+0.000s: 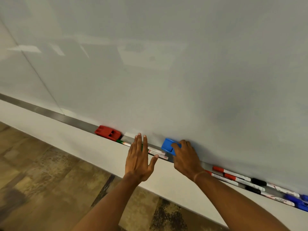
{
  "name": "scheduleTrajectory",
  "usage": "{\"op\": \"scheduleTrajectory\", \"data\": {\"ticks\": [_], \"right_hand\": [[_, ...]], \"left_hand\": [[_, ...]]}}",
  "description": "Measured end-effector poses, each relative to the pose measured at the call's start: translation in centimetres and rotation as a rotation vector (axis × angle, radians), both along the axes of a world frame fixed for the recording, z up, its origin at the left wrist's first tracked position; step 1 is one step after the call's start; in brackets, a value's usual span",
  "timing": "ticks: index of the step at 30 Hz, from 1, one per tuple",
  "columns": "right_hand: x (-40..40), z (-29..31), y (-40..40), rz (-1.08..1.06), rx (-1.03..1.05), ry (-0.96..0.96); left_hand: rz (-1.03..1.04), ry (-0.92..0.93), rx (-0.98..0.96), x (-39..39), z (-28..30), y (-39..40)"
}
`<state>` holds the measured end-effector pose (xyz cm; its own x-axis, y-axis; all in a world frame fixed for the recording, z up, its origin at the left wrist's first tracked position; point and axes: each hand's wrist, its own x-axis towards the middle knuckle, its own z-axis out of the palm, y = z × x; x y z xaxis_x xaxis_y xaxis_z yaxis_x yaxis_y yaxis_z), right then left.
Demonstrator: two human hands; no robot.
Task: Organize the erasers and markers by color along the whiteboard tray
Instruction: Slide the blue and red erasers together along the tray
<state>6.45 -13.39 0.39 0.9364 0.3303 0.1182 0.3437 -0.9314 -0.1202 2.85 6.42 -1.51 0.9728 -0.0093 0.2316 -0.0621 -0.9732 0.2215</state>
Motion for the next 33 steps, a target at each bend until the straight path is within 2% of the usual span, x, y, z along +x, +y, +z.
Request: {"op": "scheduleTrajectory", "data": {"ticks": [8, 15, 19, 29, 33], "right_hand": [[1.1, 2.2, 6.1, 0.114, 0.012, -0.074], [2.4, 3.0, 13.7, 0.240, 0.184, -0.024], [3.7, 3.2, 19.0, 0.286, 0.212, -0.030], [6.5, 2.8, 34.7, 0.328, 0.235, 0.002], [7.2, 2.4, 37.8, 0.321, 0.246, -0.025]], "left_hand": [[0.158, -0.008, 0.032, -1.4, 1.3, 5.7], [0.278, -0.027, 0.012, -1.9, 2.4, 12.3], [0.339, -0.020, 0.024, -1.6, 2.7, 17.4], [0.389, 0.011, -0.008, -0.1, 1.7, 30.9], [0.376, 0.015, -0.010, 0.2, 1.4, 33.1]]}}
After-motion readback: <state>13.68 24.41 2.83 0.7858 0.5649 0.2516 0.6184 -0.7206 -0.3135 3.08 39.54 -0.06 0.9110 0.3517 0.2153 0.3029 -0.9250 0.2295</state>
